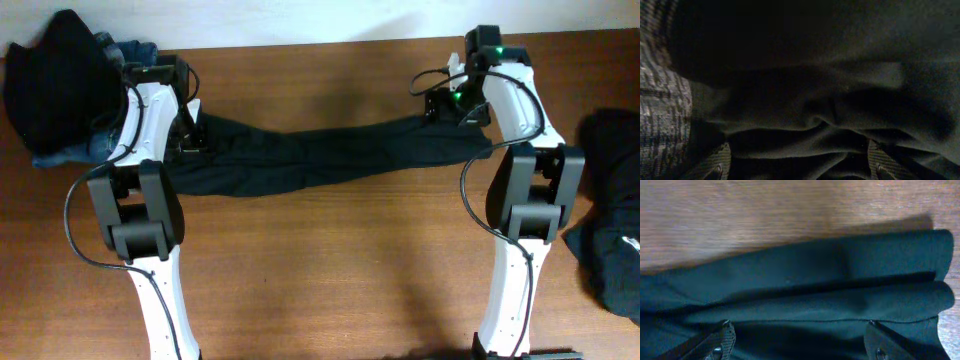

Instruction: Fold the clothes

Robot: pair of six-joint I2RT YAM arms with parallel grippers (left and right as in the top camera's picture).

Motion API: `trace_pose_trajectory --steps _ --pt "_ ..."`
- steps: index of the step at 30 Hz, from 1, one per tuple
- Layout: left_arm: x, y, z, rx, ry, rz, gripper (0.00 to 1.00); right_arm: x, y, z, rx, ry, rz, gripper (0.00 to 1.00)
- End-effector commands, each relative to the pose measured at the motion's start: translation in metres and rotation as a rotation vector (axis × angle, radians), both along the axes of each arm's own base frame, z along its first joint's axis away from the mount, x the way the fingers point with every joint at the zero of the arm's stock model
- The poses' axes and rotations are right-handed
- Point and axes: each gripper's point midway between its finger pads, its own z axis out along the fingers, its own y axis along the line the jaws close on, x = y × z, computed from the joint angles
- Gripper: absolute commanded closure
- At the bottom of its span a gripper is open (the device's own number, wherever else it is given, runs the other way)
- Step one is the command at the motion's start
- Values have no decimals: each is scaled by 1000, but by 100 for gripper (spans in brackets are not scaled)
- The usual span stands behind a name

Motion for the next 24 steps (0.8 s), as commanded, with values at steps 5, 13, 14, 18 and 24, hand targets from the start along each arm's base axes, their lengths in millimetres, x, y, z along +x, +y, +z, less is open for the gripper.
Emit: trace_pose_trajectory --steps 5,13,14,18,24 --pt "5 -3 14 -14 -31 5 13 -4 -14 -9 -71 7 -29 12" --pt "2 -3 14 -14 -22 5 13 -9 -23 -13 -128 31 -41 14" --pt "3 -3 14 -14 -22 5 13 -10 -23 -16 -127 40 -40 18" --pt "1 -3 14 -14 -15 5 13 -18 -23 -34 -127 89 -46 43" --pt "0 -3 14 -14 -12 5 14 -33 -44 -51 -232 149 -110 88"
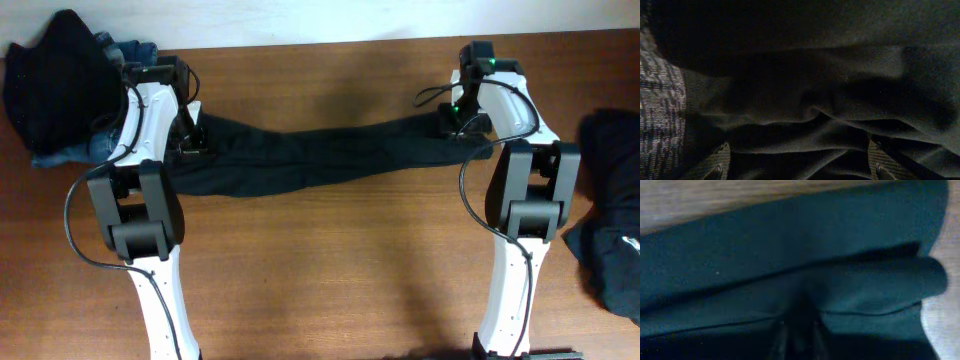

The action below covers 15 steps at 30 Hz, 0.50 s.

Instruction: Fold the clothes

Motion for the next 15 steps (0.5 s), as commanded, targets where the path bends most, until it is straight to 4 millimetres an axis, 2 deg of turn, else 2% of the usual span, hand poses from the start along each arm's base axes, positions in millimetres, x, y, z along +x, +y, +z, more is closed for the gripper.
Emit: trace_pose_trajectory --steps 1,4,11,15 --pt "5 -2 13 -10 -32 5 15 -16 -24 -21 -113 71 -61 92" --pt "4 -2 13 -10 -29 5 15 -23 -42 -20 -154 94 -86 96" --pt "4 -2 13 -10 -29 5 14 -41 -81 -19 -160 140 -165 96" --pt "4 -2 13 -10 -29 5 14 -48 -93 -20 -147 155 -199 96"
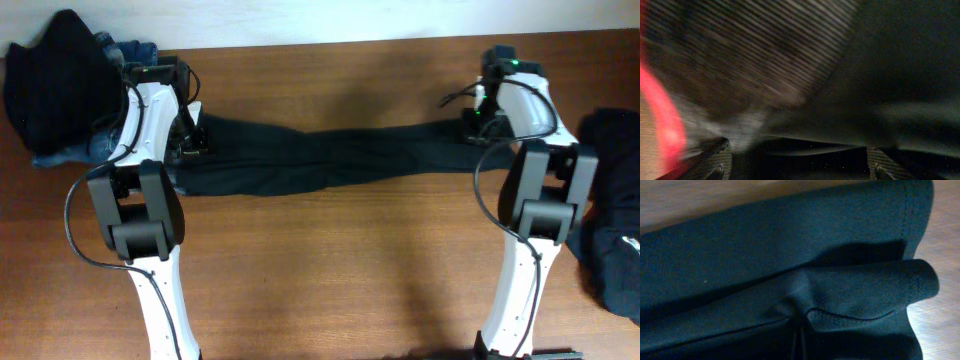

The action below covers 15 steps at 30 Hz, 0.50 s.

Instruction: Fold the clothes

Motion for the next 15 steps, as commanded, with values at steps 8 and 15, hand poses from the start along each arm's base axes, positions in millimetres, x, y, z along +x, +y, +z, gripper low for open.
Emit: trace_pose_trajectory --steps 8,15 --pt "6 -1 13 -6 -36 2 13 -30 -33 -19 -62 94 -160 96" --pt "7 0 13 -4 -39 3 13 -36 -38 -17 -98 114 -189 96"
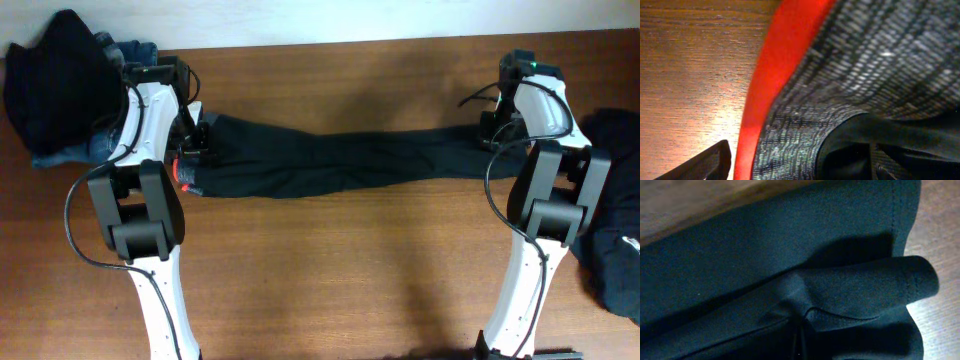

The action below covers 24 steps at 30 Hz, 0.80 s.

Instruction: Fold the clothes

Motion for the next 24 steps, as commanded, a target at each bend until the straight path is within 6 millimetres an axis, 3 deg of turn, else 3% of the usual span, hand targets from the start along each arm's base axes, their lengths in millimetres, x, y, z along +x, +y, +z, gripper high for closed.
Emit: trace_pose_trajectory --steps 1,8,12,16,17,20,22,24 --pt "7 2 13 8 -41 5 13 -19 -12 -17 -56 83 -39 96" --pt "8 44 21 206 -59 88 13 -23 -15 -16 -77 99 -44 94" --pt "11 50 33 217 -78 127 13 -23 -15 -16 -77 98 -44 90" --pt "20 51 59 219 -131 166 13 -23 -14 -16 -70 98 -44 72" --pt "22 51 66 219 -143 169 7 -22 -12 -16 -65 97 -44 70" --pt "27 51 87 218 -179 174 5 -22 -10 -15 -51 98 -43 58" --pt "28 51 99 217 -197 176 3 -21 -9 -10 -45 94 -44 48" --pt "28 49 107 206 -205 176 2 -17 -5 -2 -22 80 -45 30"
